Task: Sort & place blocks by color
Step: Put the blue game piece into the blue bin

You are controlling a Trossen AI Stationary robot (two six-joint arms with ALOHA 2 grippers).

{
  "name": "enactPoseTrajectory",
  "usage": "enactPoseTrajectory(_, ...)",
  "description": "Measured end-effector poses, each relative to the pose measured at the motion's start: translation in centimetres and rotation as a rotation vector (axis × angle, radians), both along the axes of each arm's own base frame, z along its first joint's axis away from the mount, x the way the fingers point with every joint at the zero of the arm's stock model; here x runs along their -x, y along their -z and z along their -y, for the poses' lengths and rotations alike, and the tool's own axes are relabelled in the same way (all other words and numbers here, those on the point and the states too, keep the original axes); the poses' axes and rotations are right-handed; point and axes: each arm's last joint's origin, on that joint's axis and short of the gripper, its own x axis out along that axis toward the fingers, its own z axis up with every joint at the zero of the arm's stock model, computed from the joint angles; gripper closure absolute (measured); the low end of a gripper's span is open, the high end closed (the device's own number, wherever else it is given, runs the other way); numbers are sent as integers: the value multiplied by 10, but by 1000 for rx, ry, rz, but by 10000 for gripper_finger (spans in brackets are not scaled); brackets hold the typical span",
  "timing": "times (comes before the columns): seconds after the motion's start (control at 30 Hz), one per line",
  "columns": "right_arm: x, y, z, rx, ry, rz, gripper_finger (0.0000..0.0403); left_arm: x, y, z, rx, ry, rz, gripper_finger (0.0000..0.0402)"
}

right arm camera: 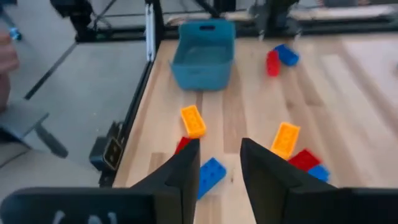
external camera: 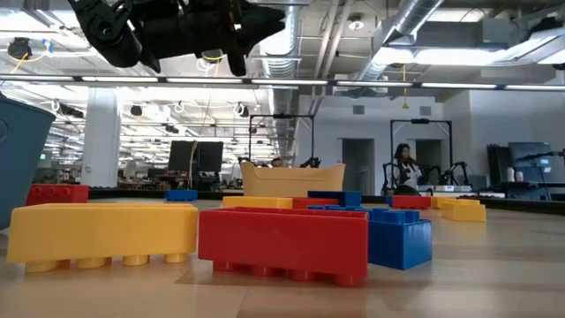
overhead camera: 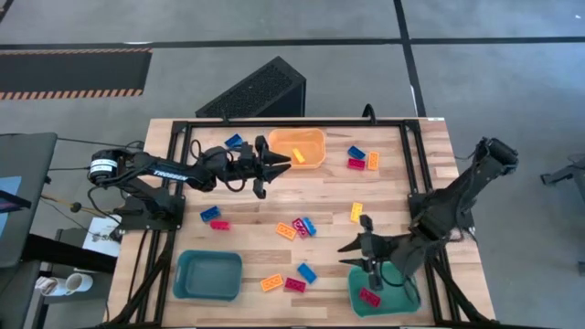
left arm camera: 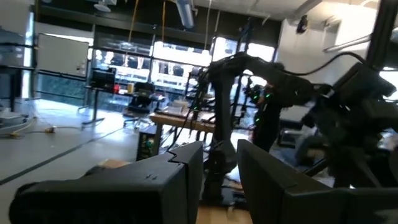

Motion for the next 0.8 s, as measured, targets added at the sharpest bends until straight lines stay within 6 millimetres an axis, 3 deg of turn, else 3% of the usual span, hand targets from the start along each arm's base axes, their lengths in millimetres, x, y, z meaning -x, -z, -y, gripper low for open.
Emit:
enactPoseTrajectory(0.23, -2, 44, 31, -53, -38, 98, 294, -1, 4, -1, -10, -19, -38, 315)
enactPoseTrajectory(0.5, 17, 45, 69, 22, -27, 261, 295, -2, 11, -3, 18, -98, -110, 315)
enactPoseTrajectory(0.67, 35, 34, 95, 95, -27, 354, 295, -1, 16, -8, 50, -281, -162, 315)
enactPoseTrajectory(0.8, 52, 28, 110, 100, -21, 433, 295, 1, 21, -14, 57, -326, -234, 314)
